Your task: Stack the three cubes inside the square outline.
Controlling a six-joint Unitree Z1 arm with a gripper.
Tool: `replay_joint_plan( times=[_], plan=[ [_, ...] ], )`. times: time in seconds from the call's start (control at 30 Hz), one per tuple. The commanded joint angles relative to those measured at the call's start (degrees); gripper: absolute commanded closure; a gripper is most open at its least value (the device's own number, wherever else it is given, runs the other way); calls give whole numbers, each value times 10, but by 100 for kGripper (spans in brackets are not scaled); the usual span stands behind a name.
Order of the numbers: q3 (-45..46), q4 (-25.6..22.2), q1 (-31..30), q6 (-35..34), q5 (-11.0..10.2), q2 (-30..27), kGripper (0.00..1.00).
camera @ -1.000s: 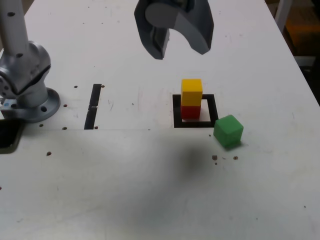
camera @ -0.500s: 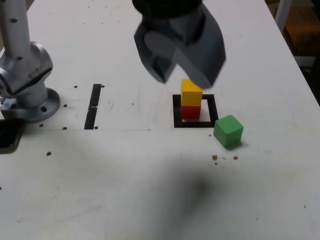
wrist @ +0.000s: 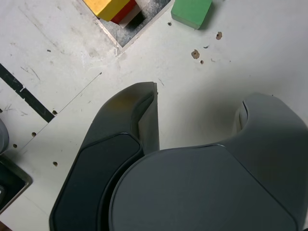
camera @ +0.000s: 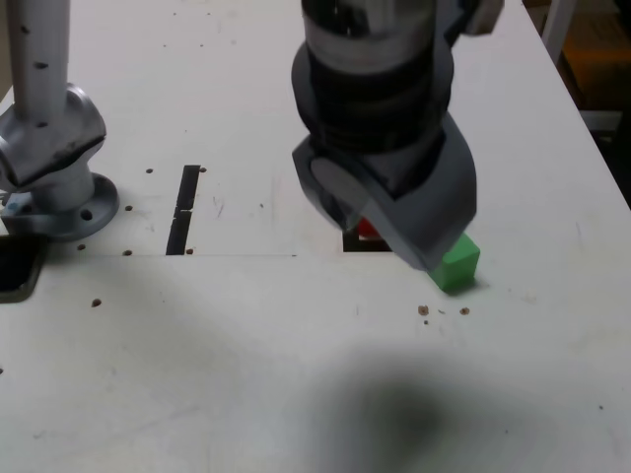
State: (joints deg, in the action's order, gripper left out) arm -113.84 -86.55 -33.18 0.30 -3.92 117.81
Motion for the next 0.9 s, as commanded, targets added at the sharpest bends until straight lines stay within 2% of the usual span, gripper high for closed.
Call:
replay_joint_plan(
  times=[0.0,0.37,0.87],
  plan=[
    [-15,-6,-2,3,-5,11,35],
    [-97,-41,-4,16,-17,84,35],
    [-177,-73,1,21,-31,130,36]
  ],
)
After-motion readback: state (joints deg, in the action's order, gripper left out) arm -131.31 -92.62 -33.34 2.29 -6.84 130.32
